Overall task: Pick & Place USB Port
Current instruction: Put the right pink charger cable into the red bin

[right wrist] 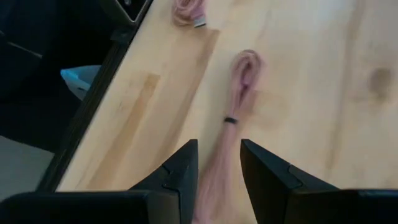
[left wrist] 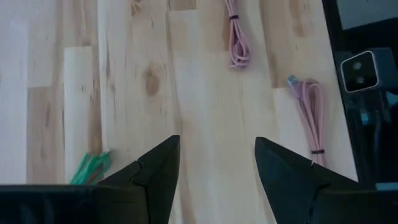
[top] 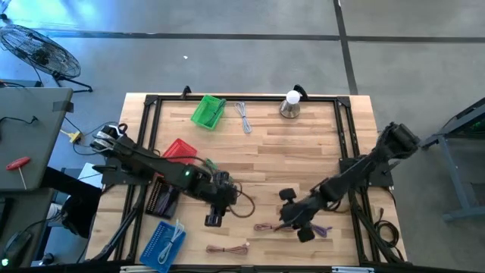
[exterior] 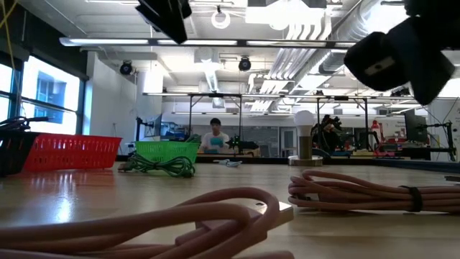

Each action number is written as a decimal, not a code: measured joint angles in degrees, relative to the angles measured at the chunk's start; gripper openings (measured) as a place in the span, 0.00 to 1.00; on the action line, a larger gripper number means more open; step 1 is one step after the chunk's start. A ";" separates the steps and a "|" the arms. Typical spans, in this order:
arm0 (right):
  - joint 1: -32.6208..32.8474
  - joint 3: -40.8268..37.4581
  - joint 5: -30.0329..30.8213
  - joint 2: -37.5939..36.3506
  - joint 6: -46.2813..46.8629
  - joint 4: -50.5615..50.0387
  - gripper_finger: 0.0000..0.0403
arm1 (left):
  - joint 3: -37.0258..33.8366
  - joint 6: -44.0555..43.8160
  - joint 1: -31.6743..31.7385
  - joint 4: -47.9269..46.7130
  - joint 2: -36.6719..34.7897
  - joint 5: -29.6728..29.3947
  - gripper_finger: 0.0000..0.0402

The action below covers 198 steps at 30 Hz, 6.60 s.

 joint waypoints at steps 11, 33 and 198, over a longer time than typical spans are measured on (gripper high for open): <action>4.56 16.96 12.95 14.94 5.59 -17.91 0.28 | 0.09 -9.43 -9.21 1.07 -0.28 -6.80 0.50; 1.55 19.60 3.21 16.65 13.78 -18.99 0.28 | 0.09 -15.64 -19.03 -2.17 -3.78 -22.06 0.50; -6.36 23.43 23.64 -2.32 -28.05 -13.39 0.35 | -34.23 -42.31 4.45 -29.31 -26.91 -21.46 0.02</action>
